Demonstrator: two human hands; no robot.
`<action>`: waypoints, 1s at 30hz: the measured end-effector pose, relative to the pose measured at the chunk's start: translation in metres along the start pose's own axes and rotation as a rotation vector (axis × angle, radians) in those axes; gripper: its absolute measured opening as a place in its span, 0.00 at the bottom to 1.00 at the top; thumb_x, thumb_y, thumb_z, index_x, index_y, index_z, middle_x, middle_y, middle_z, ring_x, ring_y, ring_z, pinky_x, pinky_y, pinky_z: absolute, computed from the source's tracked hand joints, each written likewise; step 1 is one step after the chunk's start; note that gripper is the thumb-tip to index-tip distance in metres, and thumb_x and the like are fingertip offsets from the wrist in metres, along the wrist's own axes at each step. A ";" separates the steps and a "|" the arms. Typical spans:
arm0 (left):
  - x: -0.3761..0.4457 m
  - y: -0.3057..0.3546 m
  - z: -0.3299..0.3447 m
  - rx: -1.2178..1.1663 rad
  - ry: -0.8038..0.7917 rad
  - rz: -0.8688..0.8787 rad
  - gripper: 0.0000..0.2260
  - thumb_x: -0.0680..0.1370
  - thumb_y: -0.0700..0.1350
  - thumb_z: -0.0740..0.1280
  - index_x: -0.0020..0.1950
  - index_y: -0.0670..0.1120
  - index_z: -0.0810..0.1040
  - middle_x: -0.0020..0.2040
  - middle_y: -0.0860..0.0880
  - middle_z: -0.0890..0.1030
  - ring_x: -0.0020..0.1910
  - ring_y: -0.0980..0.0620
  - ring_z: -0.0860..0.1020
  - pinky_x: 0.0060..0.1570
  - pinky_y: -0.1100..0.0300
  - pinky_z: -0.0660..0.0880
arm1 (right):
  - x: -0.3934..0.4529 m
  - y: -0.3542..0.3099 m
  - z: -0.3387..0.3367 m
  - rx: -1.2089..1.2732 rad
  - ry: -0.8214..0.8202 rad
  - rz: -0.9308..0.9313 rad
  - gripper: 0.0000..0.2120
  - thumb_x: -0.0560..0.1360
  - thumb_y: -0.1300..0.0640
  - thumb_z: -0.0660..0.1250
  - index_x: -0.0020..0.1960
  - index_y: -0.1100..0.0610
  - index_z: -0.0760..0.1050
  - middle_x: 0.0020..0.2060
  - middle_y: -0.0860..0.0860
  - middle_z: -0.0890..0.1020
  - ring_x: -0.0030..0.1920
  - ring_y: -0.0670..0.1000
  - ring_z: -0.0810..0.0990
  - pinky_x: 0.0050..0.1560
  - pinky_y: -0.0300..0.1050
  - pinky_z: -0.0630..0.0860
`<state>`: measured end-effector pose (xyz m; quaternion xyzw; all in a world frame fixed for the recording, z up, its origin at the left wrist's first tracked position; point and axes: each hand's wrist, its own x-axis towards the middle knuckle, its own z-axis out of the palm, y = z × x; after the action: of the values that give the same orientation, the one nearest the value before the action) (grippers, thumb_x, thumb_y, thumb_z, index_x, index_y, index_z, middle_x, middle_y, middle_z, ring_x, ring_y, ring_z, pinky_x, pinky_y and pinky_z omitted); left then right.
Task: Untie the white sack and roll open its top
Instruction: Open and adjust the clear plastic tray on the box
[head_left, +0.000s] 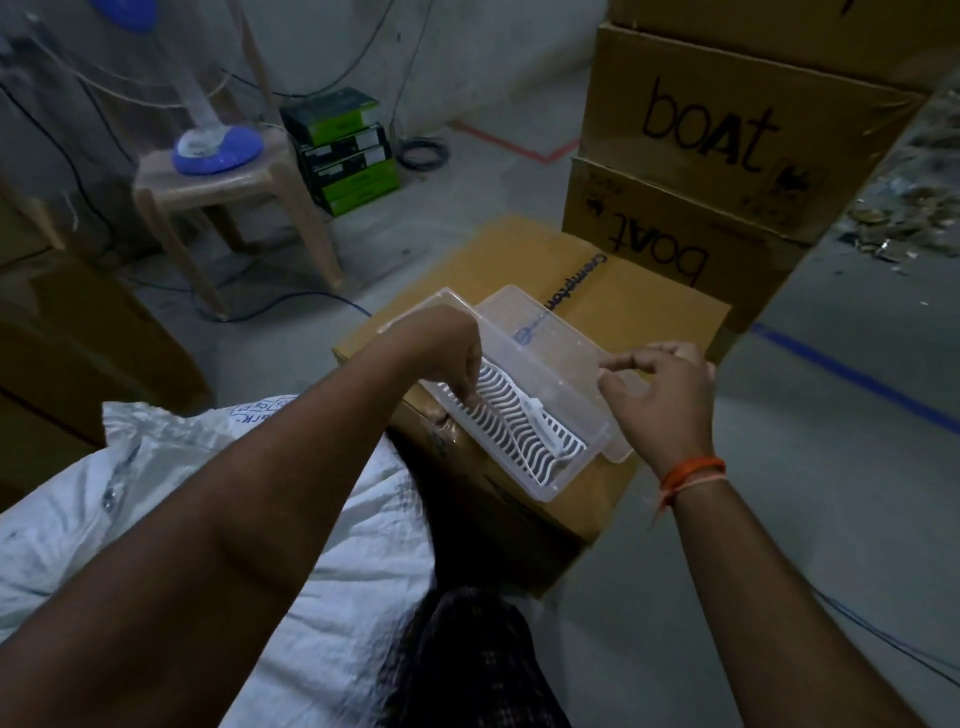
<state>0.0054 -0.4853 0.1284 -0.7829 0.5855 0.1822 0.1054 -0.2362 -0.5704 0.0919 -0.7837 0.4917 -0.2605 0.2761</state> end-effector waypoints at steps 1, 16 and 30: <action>0.002 0.002 0.003 0.028 0.016 -0.040 0.16 0.70 0.54 0.83 0.52 0.47 0.90 0.42 0.52 0.85 0.44 0.51 0.81 0.48 0.57 0.77 | -0.002 0.000 -0.001 0.009 0.000 -0.007 0.05 0.73 0.55 0.75 0.49 0.52 0.87 0.53 0.50 0.72 0.66 0.57 0.71 0.59 0.38 0.59; 0.004 -0.011 0.003 0.013 -0.025 0.048 0.17 0.70 0.55 0.83 0.55 0.49 0.90 0.50 0.54 0.89 0.47 0.54 0.84 0.51 0.59 0.77 | -0.015 0.001 0.001 0.084 -0.064 -0.053 0.05 0.73 0.57 0.75 0.47 0.48 0.84 0.54 0.48 0.71 0.64 0.53 0.67 0.58 0.35 0.56; 0.059 -0.023 -0.032 -0.145 0.373 0.091 0.14 0.80 0.48 0.75 0.65 0.50 0.85 0.67 0.48 0.84 0.63 0.46 0.82 0.57 0.53 0.77 | -0.004 0.060 0.022 0.179 0.101 0.291 0.03 0.70 0.50 0.77 0.43 0.44 0.85 0.59 0.56 0.78 0.61 0.59 0.77 0.56 0.39 0.70</action>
<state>0.0475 -0.5421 0.1323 -0.7814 0.6149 0.0803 -0.0697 -0.2601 -0.5842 0.0343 -0.6623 0.5881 -0.2998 0.3546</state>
